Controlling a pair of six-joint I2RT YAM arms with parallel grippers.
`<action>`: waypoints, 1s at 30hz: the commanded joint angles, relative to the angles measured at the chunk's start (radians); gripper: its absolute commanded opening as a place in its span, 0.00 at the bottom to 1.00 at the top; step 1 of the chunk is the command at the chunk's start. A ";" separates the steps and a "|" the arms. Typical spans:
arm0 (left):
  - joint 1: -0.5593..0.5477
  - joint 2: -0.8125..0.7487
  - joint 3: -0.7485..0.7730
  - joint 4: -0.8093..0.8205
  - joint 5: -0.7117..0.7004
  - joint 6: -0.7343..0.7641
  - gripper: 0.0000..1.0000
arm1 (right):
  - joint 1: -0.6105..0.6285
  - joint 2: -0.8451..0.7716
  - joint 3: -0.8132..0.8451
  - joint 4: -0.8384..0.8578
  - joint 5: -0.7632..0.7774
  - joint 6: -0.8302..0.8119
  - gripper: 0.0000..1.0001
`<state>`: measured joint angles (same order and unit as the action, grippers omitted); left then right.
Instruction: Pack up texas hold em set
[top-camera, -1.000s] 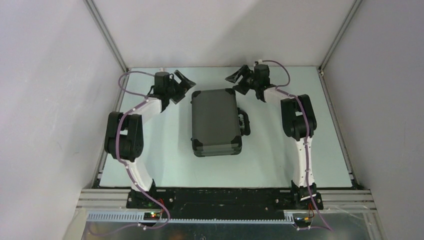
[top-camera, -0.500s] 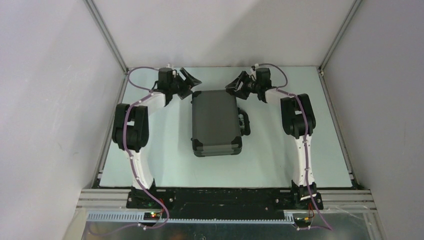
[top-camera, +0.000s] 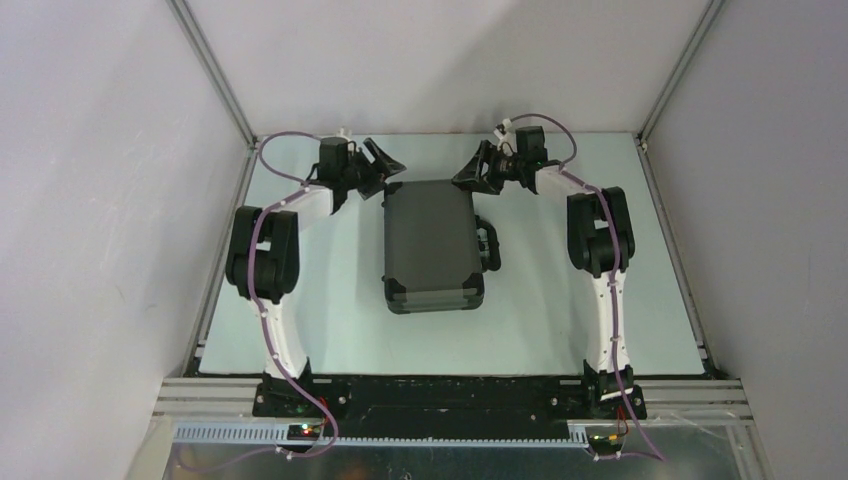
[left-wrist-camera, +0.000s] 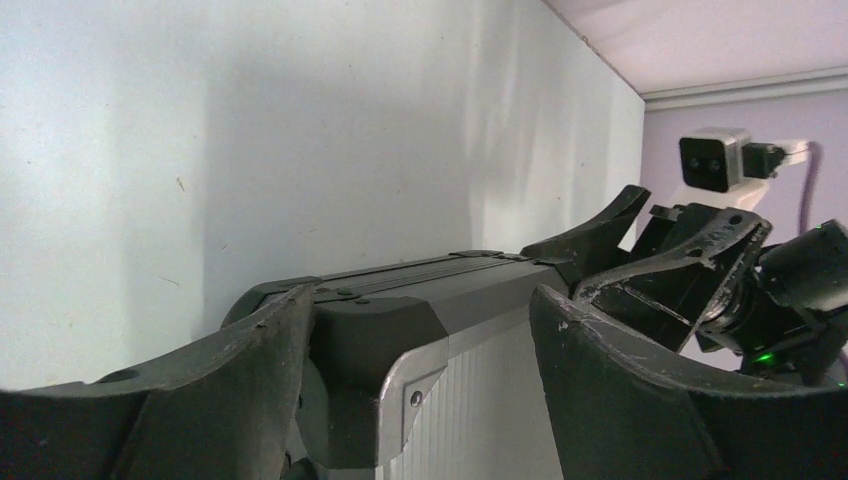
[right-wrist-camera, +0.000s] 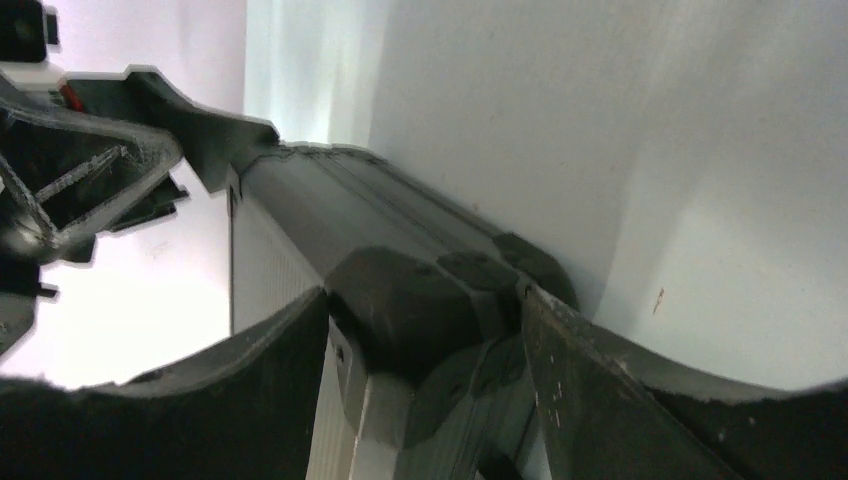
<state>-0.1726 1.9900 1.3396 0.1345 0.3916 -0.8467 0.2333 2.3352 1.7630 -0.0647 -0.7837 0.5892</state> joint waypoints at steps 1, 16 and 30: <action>-0.062 0.007 -0.033 -0.007 0.060 0.024 0.81 | 0.076 0.035 -0.075 -0.326 -0.157 -0.150 0.71; -0.121 -0.014 -0.073 -0.008 0.074 0.052 0.80 | 0.113 -0.084 -0.374 -0.190 -0.157 -0.137 0.70; -0.175 -0.027 -0.090 -0.006 0.084 0.063 0.80 | 0.189 -0.183 -0.691 0.048 -0.116 -0.028 0.70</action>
<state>-0.2230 1.9862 1.2877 0.2005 0.2905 -0.7422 0.2474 2.0834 1.2587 0.2340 -0.8185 0.5434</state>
